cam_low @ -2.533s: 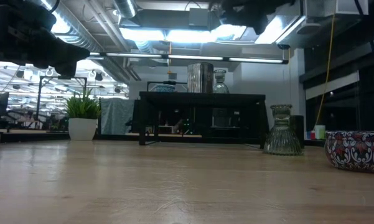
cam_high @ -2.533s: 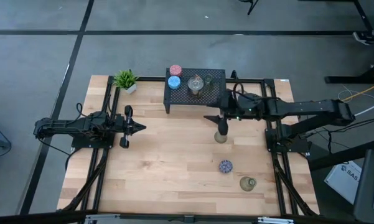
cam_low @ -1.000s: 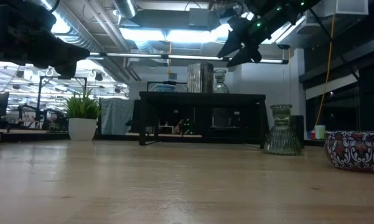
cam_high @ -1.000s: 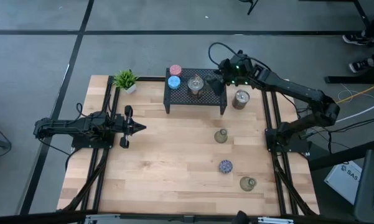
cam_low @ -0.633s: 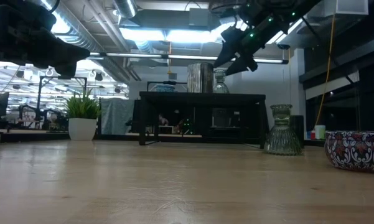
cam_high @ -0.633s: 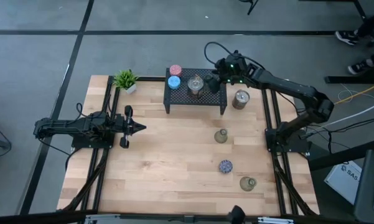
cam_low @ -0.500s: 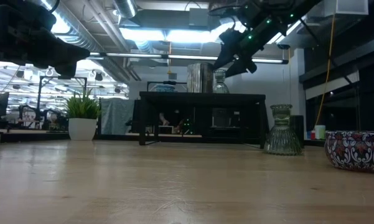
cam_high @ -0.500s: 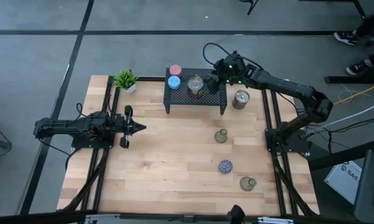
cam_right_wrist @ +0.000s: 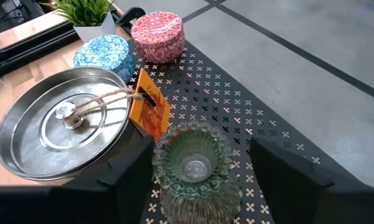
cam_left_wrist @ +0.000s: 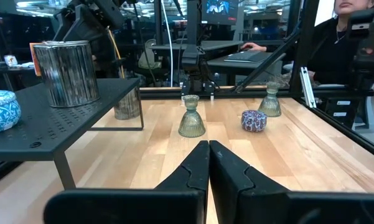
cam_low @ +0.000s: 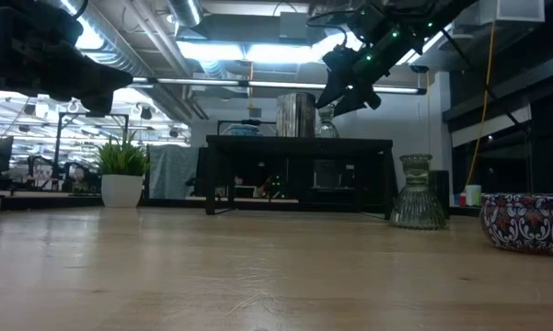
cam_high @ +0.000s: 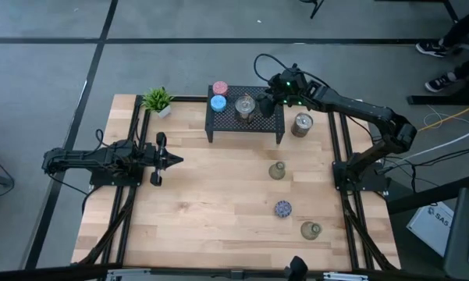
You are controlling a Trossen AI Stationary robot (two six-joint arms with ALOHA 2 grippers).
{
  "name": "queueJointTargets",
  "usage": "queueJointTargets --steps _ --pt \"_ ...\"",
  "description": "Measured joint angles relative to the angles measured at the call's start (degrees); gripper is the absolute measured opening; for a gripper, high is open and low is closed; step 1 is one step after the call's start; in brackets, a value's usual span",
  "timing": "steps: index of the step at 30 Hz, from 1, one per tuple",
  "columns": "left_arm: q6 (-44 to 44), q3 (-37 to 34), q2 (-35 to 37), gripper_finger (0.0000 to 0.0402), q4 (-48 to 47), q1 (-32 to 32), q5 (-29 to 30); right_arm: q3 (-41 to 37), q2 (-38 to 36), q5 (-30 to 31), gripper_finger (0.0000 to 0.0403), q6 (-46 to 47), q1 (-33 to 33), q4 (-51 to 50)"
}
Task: Pick & Place candle stick holders
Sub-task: Adjust the green candle holder on the shelf
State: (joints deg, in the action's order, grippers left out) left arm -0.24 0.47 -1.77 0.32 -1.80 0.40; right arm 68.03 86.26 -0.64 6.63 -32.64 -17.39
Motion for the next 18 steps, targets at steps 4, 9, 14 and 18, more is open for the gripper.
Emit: queueJointTargets --steps 4,9,14,18 --pt "0.0 0.02 -0.01 0.0008 0.0 0.0 0.0 0.0 0.0 0.0 0.0238 0.0 0.0 -0.02" --pt "-0.01 0.0 0.01 0.0005 0.0 -0.02 0.0 0.0 0.0 0.01 0.0208 0.0 0.0 -0.17" --pt "0.01 0.0 0.0 0.0005 0.0 0.0 0.0 0.0 0.0 0.01 0.0185 0.02 0.0 -0.3" --pt "0.02 0.01 0.0 0.0008 0.0 -0.01 0.0 0.0 0.0 0.02 0.0182 0.02 0.0 -0.39"
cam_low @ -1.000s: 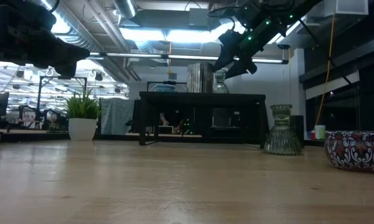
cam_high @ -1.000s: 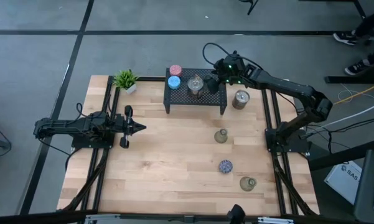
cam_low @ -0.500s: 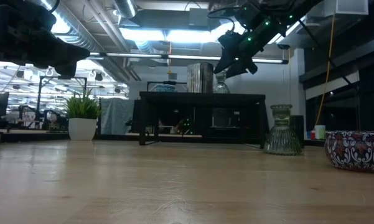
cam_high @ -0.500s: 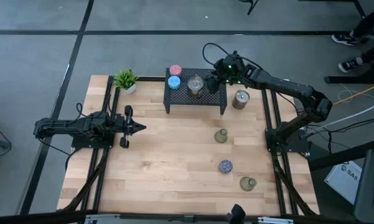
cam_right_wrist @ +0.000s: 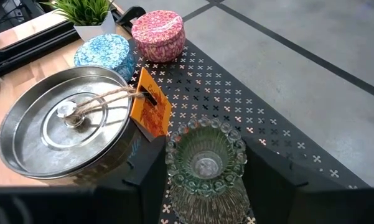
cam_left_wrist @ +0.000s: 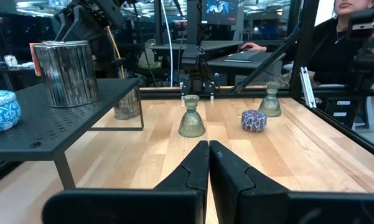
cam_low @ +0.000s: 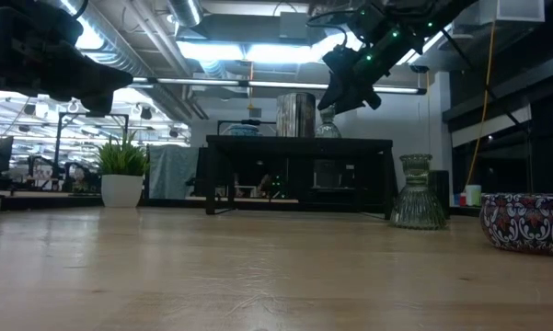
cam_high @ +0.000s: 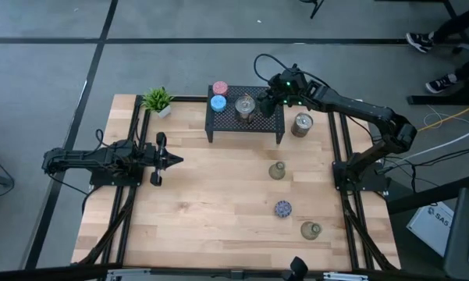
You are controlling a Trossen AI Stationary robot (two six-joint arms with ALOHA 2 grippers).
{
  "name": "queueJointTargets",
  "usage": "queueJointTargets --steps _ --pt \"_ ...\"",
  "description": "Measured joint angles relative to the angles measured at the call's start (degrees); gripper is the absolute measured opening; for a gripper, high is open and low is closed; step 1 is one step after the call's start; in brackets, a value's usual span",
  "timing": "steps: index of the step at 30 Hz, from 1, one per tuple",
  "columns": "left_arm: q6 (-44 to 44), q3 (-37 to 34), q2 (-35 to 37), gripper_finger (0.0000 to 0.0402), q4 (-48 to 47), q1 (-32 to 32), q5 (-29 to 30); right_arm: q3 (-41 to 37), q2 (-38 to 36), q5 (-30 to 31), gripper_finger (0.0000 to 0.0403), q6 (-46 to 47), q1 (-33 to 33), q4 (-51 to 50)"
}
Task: Pick & Place candle stick holders
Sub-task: Adjust the green candle holder on the shelf
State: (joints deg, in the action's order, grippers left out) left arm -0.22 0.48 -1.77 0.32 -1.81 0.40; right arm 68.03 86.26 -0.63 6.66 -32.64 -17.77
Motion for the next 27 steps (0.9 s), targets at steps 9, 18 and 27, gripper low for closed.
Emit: queueJointTargets --steps 9,18,27 --pt "0.0 -0.01 0.0 0.0004 0.0 -0.01 0.0 0.24 -0.28 -0.03 0.0184 0.2 0.01 -2.87" --pt "-0.01 0.0 0.0 0.0006 0.0 -0.01 0.0 -0.12 -3.44 -1.15 0.0184 1.0 0.58 -6.94" --pt "-0.04 0.01 0.0 0.0008 0.0 -0.01 0.01 -1.87 -5.73 -1.06 0.0184 1.31 0.71 -8.73"
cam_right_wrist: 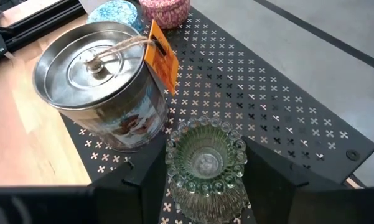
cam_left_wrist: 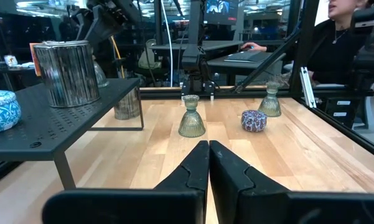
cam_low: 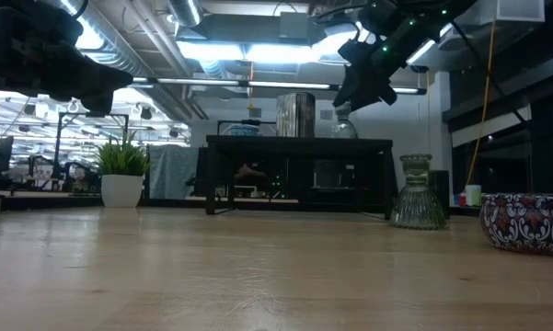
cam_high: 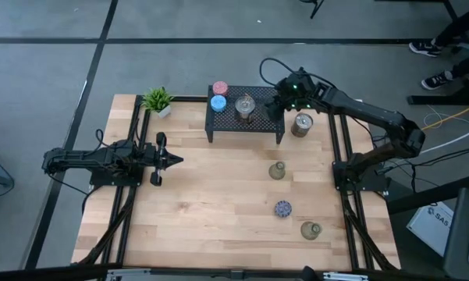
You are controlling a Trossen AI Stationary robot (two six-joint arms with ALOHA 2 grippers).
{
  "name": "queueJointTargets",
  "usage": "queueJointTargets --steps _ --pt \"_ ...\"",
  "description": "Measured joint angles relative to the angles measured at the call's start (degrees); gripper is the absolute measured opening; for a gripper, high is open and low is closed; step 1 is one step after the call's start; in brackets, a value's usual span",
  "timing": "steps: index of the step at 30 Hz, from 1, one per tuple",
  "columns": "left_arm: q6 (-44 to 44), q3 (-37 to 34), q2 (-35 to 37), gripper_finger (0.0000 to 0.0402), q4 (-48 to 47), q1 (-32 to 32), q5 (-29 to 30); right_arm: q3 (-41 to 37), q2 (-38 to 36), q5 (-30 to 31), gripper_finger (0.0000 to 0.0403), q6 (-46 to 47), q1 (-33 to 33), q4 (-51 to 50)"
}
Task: Pick & Place candle stick holders
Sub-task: Adjust the green candle holder on the shelf, then adjust the silver scented candle on the shelf
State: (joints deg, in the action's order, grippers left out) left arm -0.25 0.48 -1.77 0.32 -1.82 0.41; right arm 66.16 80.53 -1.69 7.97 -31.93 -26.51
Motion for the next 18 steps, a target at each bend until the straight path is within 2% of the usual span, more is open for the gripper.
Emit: queueJointTargets --steps 8,18 --pt "0.02 -0.01 0.0 0.0004 0.0 0.01 0.01 -1.44 -1.33 -0.02 0.0194 -0.6 0.01 0.6" --pt "0.04 -0.01 0.01 0.0006 0.0 0.0 0.0 -1.5 -1.33 0.15 0.0261 -1.36 -0.01 1.49"
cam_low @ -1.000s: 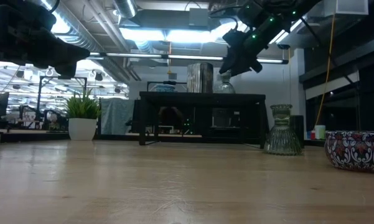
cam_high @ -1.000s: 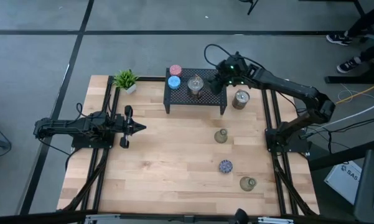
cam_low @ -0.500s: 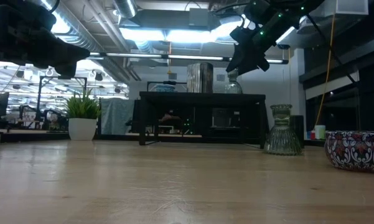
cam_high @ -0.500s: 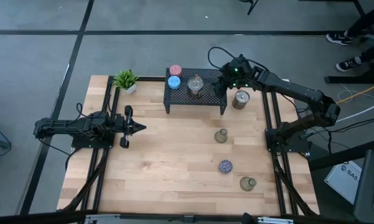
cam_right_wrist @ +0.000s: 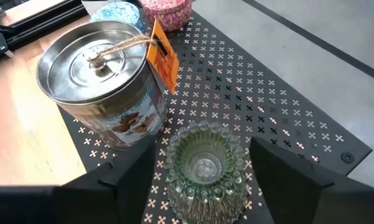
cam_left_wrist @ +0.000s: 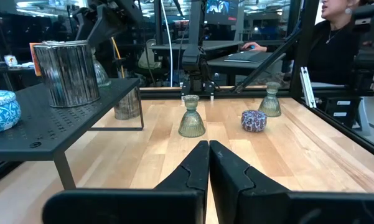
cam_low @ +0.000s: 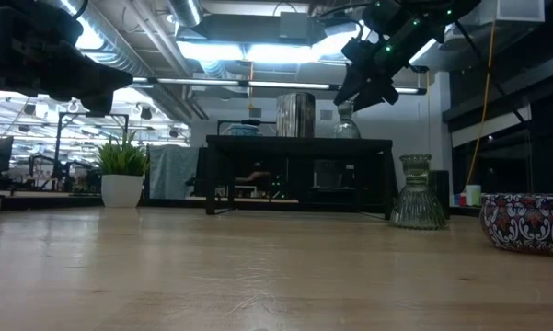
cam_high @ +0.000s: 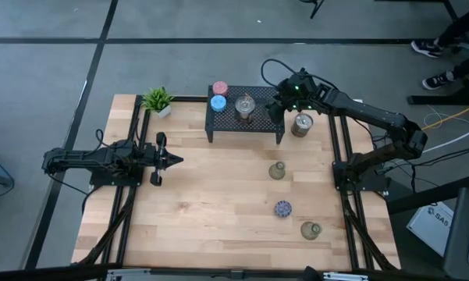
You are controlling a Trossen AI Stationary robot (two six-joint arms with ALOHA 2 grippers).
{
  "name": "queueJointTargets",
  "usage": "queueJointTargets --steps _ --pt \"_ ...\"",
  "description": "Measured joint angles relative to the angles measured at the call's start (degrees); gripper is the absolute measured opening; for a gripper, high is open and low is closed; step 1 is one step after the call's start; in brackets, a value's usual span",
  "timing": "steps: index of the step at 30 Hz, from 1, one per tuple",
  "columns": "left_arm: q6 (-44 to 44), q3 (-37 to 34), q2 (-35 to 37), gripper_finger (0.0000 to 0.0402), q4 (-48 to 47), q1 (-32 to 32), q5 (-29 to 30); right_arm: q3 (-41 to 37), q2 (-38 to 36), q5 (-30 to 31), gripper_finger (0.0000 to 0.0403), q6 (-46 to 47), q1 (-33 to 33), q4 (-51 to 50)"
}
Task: Pick & Place candle stick holders
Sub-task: Adjust the silver scented candle on the shelf
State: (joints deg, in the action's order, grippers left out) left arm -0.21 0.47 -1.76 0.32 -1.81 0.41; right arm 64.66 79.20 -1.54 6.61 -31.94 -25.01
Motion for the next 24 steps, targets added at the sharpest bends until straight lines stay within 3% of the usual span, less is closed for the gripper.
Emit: queueJointTargets --steps 6,15,24 --pt "-0.04 0.0 -0.01 0.0005 0.0 0.0 0.0 0.0 -2.02 -0.02 0.0284 0.0 0.0 0.78" --pt "-0.01 0.0 -0.01 0.0005 0.0 0.01 0.0 0.02 -7.85 -0.22 0.0288 -2.9 1.41 1.55" --pt "0.0 0.0 -0.02 0.0008 0.0 -0.01 0.01 0.04 -8.5 -5.16 0.0279 -4.58 6.4 2.32"
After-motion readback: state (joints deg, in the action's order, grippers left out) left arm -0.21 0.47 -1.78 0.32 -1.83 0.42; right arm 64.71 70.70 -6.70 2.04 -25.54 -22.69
